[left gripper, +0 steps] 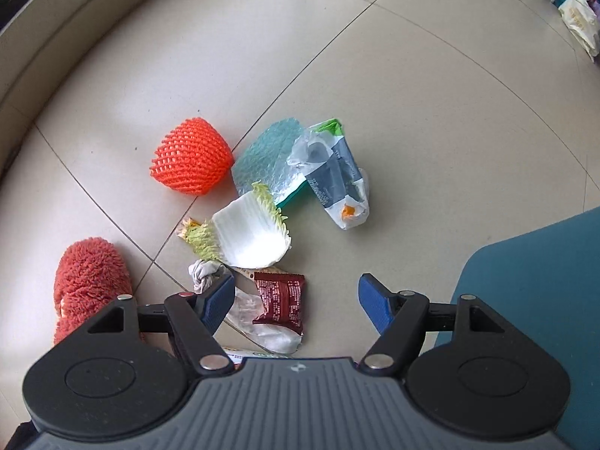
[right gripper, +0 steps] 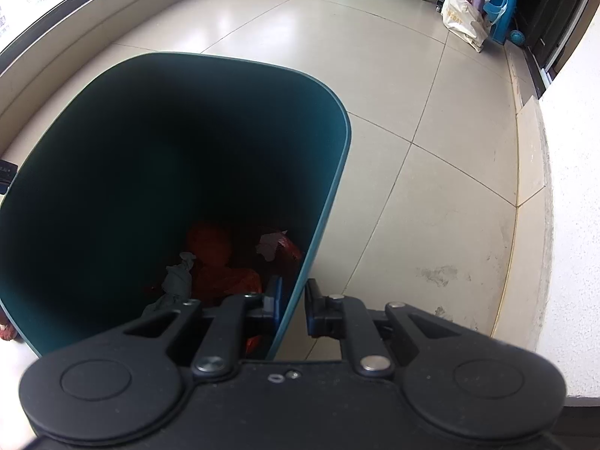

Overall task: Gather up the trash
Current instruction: 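Lower the left gripper and grasp the white-and-green plastic bag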

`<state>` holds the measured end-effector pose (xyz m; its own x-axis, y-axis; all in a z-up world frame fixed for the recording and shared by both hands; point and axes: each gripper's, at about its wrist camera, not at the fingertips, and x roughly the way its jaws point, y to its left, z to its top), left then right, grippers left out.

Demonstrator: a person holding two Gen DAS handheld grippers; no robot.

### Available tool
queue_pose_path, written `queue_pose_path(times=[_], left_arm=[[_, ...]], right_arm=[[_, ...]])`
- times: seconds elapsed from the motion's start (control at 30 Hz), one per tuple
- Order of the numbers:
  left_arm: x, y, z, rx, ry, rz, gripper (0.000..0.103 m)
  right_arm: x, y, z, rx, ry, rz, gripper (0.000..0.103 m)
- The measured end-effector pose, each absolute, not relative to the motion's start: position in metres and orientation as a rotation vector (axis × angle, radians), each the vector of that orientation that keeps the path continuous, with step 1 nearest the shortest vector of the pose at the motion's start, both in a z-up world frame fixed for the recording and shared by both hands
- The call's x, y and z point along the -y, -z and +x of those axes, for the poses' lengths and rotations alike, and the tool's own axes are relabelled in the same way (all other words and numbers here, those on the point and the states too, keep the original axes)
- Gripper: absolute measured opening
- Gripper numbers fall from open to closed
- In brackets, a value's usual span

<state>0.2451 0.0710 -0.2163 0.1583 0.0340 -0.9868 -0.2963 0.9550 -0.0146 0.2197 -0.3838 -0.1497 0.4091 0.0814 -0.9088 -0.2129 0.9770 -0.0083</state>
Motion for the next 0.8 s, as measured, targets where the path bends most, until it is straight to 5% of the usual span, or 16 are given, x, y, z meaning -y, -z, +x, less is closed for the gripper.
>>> queue_pose_path(times=[0.23,0.7,0.77,0.8], left_arm=[[-0.091,0.288,0.261,-1.499,-0.336,-0.233,0.072],[-0.044,0.309,0.348,-1.45,-0.274,-0.246,0.072],[-0.043,0.319,0.354,-1.464,-0.274,-0.248,0.071],[-0.043,0.322,0.355,-1.465,-0.28,-0.242,0.062]], right_arm=[[0.38,0.15,0.219,-1.135,-0.188,-0.145,0.012],[0.368,0.15,0.222,-1.152,-0.189,-0.162,0.012],[0.365,0.15,0.222,-1.153,-0.188,-0.172,0.012],[0.364,0.15,0.221,-1.152,-0.189,-0.177,0.012]])
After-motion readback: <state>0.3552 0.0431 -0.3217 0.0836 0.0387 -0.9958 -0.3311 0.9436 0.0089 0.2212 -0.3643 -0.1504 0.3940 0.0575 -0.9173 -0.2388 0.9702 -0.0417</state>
